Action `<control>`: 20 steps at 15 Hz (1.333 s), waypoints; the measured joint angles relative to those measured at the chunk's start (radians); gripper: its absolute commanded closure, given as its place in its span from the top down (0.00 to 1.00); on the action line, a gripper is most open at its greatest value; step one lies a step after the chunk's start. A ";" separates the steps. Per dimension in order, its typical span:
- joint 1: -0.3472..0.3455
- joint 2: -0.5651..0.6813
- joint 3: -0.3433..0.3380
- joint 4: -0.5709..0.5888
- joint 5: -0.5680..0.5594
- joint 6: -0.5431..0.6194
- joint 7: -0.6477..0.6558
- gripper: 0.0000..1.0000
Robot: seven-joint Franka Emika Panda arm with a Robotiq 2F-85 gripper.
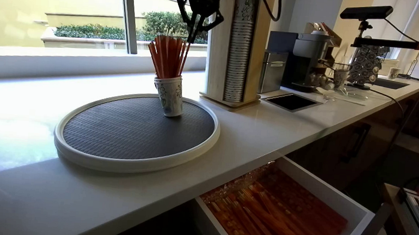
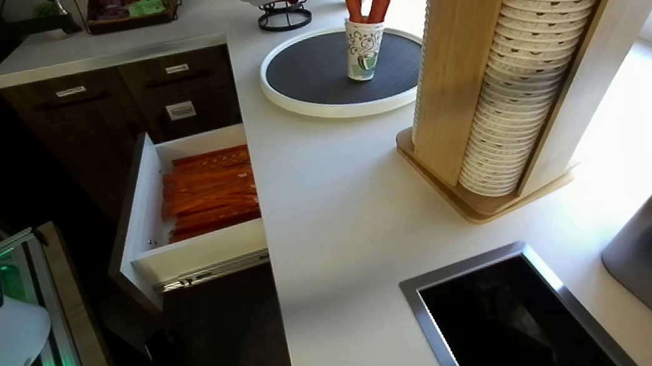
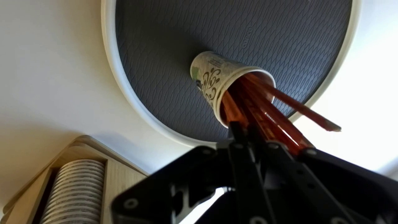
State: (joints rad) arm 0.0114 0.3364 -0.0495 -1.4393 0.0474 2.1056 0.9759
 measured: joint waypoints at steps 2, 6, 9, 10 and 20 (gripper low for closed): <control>0.003 0.000 0.004 0.000 0.008 -0.015 0.000 0.02; 0.004 0.001 0.012 -0.007 0.033 -0.032 0.000 0.02; 0.004 0.001 0.012 -0.010 0.047 -0.032 0.000 0.02; 0.004 0.001 0.013 -0.010 0.051 -0.032 0.000 0.02; 0.004 -0.001 0.011 -0.006 0.054 -0.032 0.001 0.02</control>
State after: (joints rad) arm 0.0151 0.3353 -0.0389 -1.4458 0.1013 2.0732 0.9766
